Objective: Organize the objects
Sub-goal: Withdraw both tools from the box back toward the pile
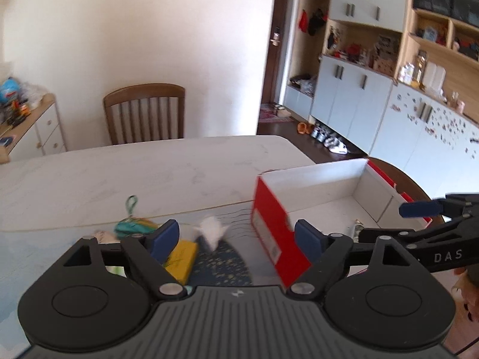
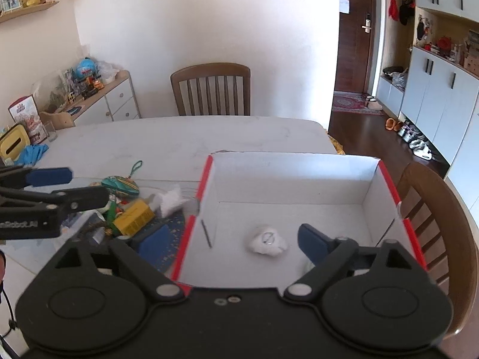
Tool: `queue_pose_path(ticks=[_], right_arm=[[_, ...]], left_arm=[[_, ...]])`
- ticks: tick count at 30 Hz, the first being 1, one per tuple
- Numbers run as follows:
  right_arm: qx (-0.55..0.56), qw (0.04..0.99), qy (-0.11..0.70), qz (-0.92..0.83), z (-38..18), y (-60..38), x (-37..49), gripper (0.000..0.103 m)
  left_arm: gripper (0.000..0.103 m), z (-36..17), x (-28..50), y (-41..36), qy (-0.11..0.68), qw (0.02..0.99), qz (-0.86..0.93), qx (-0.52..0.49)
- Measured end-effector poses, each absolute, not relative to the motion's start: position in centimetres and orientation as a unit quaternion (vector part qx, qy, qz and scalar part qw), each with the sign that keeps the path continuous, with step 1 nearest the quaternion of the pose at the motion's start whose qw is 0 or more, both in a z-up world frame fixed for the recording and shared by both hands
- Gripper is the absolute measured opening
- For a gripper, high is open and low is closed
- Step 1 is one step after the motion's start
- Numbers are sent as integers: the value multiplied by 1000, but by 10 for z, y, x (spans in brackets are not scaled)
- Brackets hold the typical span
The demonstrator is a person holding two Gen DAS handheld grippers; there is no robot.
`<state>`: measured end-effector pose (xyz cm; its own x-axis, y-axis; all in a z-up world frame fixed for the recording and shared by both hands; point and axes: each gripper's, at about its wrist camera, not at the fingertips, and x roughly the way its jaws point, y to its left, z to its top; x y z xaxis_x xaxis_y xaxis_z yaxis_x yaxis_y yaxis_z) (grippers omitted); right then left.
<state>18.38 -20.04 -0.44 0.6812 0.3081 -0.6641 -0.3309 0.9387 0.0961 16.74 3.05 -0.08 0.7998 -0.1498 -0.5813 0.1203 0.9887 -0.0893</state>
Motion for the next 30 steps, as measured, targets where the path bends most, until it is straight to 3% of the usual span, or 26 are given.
queue_pose_path(ticks=[6,14,30], right_arm=[[-11,917,352,187,-6,-171,168,102],[-17,912,360,195,-15,-123,160,102],[-60,890,406,201,-68,-49,189,101]], left_arm=[[86,-8,148,69,309,949,-61,-35],[103,-32,134,110,316,946,-69,-36],[103,-87,139,148,347,933,-86,-25]])
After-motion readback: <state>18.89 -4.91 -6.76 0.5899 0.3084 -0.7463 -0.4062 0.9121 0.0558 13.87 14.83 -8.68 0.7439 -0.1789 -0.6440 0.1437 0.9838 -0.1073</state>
